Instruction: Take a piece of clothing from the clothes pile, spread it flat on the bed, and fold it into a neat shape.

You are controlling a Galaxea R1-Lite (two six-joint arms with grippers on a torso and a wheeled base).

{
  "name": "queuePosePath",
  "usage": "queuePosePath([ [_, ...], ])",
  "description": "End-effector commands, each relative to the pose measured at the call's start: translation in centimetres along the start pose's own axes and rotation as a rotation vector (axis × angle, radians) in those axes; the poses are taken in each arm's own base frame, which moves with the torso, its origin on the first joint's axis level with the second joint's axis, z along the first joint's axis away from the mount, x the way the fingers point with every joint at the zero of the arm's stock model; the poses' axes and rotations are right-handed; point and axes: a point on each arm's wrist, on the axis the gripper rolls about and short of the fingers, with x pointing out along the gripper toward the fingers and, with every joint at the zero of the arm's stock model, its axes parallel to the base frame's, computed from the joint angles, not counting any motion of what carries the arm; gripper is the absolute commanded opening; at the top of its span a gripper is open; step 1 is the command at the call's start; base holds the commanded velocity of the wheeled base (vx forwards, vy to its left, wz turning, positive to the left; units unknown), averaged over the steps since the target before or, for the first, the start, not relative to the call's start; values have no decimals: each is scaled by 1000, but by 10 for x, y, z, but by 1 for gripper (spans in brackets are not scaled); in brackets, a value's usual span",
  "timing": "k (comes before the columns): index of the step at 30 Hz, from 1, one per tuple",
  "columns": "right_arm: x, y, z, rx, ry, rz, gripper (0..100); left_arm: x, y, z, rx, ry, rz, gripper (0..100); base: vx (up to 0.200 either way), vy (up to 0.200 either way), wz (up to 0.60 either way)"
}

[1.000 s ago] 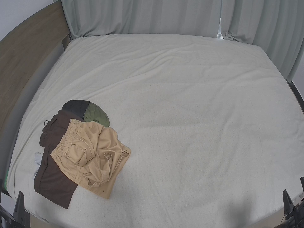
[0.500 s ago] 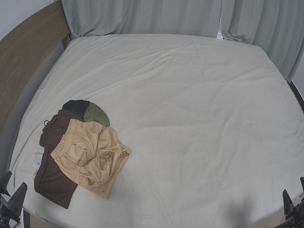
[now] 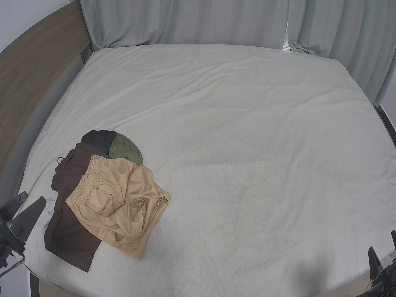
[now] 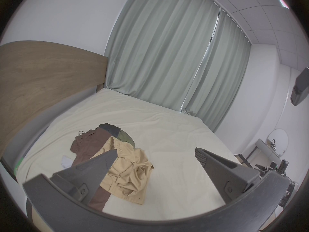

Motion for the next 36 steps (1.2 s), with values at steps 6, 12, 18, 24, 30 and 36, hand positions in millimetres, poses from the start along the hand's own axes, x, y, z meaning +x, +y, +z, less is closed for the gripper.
queuePosePath([
  [6,0,0,-5,0,0,1,100,48,22,6,-56,120,13,100,0,0,0],
  [12,0,0,-5,0,0,1,100,64,46,9,-65,141,-22,100,0,0,0],
  [18,0,0,-5,0,0,1,100,77,58,5,-73,197,-69,100,0,0,0],
  [24,0,0,-5,-2,0,1,100,89,65,4,-99,234,-137,100,0,0,0],
  [30,0,0,-5,-2,0,1,100,110,80,7,-118,265,-142,100,0,0,0],
  [36,0,0,-5,-2,0,1,100,128,93,5,-141,293,-133,100,0,0,0],
])
